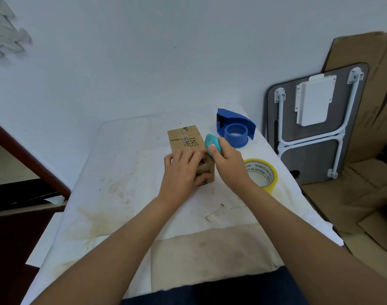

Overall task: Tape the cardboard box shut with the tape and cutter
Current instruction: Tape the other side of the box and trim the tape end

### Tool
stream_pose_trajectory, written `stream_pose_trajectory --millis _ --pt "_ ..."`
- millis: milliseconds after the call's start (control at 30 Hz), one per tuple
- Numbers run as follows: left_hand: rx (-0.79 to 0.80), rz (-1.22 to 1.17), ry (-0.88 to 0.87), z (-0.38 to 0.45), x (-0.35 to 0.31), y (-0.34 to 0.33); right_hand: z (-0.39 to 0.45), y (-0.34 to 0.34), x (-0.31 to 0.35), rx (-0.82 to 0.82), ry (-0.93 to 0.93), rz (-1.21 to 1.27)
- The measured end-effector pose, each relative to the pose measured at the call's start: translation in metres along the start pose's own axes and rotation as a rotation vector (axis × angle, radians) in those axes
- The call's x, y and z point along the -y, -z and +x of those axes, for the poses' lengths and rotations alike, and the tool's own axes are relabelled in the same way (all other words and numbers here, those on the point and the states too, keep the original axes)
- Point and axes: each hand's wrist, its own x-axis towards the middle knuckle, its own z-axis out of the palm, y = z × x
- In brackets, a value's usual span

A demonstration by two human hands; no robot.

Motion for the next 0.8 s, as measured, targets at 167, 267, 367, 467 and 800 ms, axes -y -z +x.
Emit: stream_pose_trajectory --millis 167,267,367,467,800 --pt "0.08 -0.06 -0.079 -0.001 0.007 0.006 0.0 0.001 -0.001 0.012 0.0 0.005" --pt "0.173 -0.118 -0.118 0.0 0.019 0.011 0.0 0.001 0.001 0.015 -0.016 0.015" --pt "0.276 -0.263 -0.142 0.005 0.033 0.018 0.0 0.001 0.002 0.019 -0.019 0.022" --pt "0.231 -0.353 -0.099 0.007 0.032 0.019 0.0 0.0 0.002 0.012 -0.026 0.023" --pt "0.281 -0.255 -0.179 0.005 0.033 0.025 0.0 0.0 0.002 0.014 -0.034 0.025"
